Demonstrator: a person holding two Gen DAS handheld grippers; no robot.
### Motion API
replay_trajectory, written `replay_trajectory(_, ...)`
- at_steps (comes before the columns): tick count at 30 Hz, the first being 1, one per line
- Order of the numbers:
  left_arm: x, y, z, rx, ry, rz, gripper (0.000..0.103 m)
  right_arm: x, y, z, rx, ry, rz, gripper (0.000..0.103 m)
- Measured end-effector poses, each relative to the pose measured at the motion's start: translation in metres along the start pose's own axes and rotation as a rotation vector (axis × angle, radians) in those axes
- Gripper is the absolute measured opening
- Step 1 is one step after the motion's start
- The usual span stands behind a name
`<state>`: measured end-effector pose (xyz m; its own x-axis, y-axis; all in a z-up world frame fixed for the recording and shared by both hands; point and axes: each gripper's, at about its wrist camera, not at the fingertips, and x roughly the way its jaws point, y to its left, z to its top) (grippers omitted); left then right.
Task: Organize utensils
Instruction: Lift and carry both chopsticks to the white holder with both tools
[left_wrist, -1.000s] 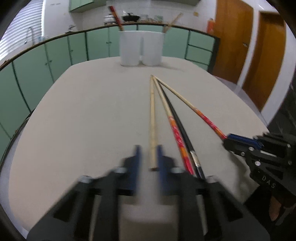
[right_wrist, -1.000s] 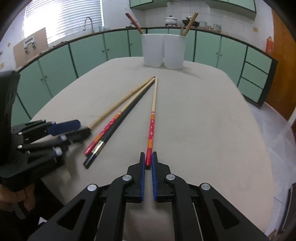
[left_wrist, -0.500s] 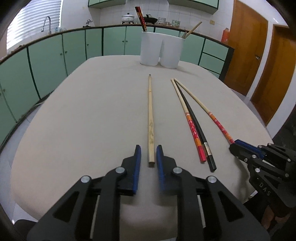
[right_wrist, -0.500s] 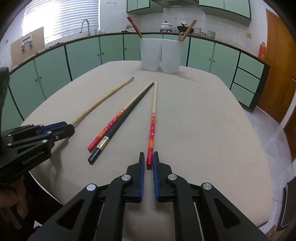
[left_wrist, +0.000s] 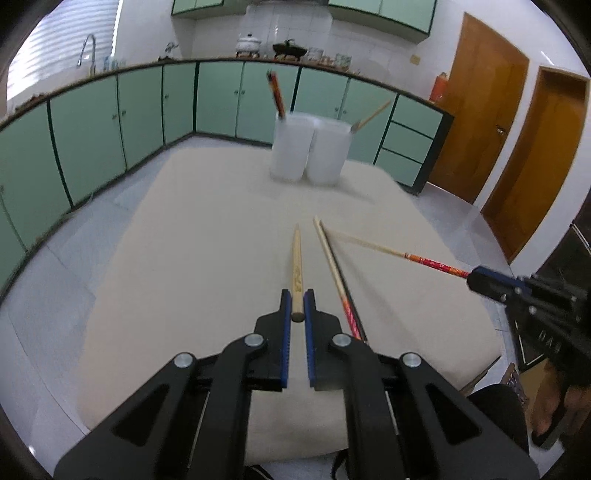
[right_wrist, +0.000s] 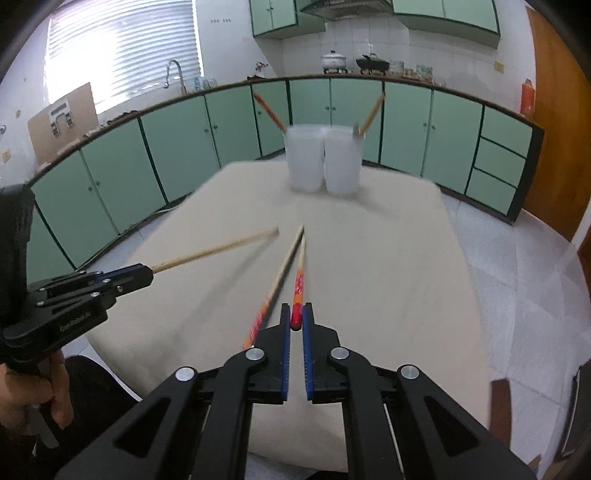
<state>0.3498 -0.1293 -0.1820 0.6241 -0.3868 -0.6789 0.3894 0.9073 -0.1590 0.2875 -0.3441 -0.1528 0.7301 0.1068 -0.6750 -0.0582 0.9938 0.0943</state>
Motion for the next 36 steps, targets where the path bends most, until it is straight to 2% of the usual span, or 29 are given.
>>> replay_trajectory(5, -0.025, 0.004, 0.041, 0.034, -0.038, -0.014, 0.006, -0.014, 0.006, 0.041, -0.056, -0.014, 0.006, 0.006)
replay_trajectory(9, -0.031, 0.006, 0.067, 0.051, -0.044, -0.027, 0.006, -0.015, 0.012, 0.071, -0.101, 0.007, 0.018, 0.006)
replay_trajectory(15, -0.017, 0.006, 0.103, 0.067, 0.008, -0.059, 0.006, 0.0, 0.016, 0.107, -0.137, 0.056, 0.031, 0.006)
replay_trajectory(26, -0.002, 0.0, 0.169, 0.113, 0.029, -0.091, 0.006, 0.017, 0.004, 0.178, -0.138, 0.164, 0.045, 0.006)
replay_trajectory(31, 0.001, -0.006, 0.208, 0.131, -0.003, -0.075, 0.006, 0.015, -0.005, 0.213, -0.127, 0.171, 0.025, 0.006)
replay_trajectory(36, 0.001, -0.016, 0.25, 0.145, -0.056, -0.059, 0.006, 0.004, -0.012, 0.251, -0.121, 0.142, 0.003, 0.006)
